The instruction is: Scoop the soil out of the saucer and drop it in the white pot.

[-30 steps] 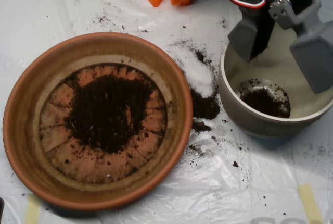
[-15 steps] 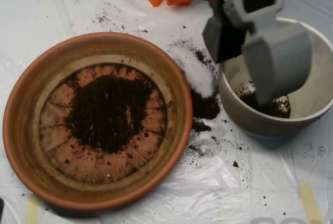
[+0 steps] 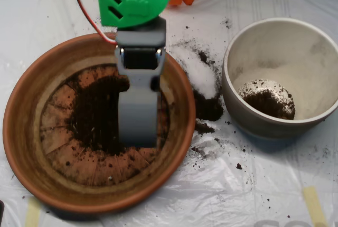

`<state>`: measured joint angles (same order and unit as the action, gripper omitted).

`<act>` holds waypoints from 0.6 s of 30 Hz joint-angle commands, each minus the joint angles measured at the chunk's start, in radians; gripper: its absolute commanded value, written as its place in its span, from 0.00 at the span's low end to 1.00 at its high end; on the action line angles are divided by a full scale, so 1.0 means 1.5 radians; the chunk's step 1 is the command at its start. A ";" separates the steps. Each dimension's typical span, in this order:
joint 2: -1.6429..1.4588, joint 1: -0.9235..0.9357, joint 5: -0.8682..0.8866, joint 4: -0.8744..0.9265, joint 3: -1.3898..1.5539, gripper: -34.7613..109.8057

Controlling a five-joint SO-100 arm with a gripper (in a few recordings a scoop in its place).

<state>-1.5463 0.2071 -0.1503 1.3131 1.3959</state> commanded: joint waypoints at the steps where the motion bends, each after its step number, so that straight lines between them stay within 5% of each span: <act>1: -0.022 0.035 -0.020 -0.043 0.069 0.55; 18: -0.001 0.149 -0.107 -0.131 0.270 0.61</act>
<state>-1.5186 0.3850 -0.2777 1.1259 1.7978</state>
